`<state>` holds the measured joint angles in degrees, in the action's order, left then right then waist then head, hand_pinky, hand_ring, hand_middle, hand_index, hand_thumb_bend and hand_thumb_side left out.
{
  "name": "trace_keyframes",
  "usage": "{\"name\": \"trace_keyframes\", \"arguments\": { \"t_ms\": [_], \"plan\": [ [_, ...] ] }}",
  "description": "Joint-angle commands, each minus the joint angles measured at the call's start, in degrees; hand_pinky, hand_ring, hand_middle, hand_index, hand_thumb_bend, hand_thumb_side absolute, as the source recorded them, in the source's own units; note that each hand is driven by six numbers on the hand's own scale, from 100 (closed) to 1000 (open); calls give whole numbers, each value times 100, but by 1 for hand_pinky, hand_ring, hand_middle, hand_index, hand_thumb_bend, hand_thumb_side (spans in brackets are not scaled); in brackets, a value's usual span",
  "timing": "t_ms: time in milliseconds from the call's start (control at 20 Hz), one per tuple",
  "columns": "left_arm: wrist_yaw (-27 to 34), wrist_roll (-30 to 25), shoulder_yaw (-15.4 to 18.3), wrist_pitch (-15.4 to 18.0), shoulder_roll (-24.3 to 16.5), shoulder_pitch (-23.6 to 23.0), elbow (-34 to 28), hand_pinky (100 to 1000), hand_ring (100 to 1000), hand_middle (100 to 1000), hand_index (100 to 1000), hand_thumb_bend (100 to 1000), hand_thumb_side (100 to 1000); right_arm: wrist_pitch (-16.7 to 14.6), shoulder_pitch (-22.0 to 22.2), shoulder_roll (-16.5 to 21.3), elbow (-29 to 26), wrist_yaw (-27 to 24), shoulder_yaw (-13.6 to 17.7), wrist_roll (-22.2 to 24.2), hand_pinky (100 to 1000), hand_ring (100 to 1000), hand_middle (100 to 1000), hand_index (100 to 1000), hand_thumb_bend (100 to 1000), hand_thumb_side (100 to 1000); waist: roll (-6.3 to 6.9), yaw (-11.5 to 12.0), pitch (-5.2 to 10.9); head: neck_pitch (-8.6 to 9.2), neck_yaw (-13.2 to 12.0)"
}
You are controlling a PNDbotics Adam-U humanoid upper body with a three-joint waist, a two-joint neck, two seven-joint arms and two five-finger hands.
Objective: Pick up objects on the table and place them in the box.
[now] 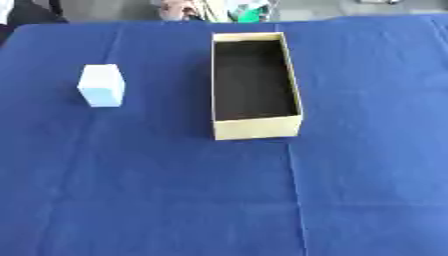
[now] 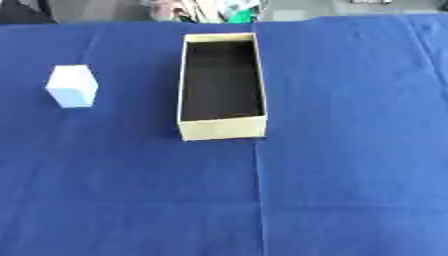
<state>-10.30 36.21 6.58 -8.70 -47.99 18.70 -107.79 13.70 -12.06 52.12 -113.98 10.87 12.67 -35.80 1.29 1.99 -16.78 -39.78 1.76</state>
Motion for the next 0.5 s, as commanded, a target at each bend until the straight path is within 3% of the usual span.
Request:
{"name": "trace_keyframes", "arguments": {
  "t_ms": [50,500],
  "plan": [
    [20,-35,79,6,-176,46,-95,706,797,792,820,100,824,4,-21,100,-62,45,47,44,716,841,799,828,100,1000,55,-8,-10,-68,40],
    [101,-115,8,58,42,88,-115,698,789,787,811,100,805,-7,-20,-251,-62,-98,-115,83,708,814,757,793,100,961,51,26,-70,48,58]
  ]
}}
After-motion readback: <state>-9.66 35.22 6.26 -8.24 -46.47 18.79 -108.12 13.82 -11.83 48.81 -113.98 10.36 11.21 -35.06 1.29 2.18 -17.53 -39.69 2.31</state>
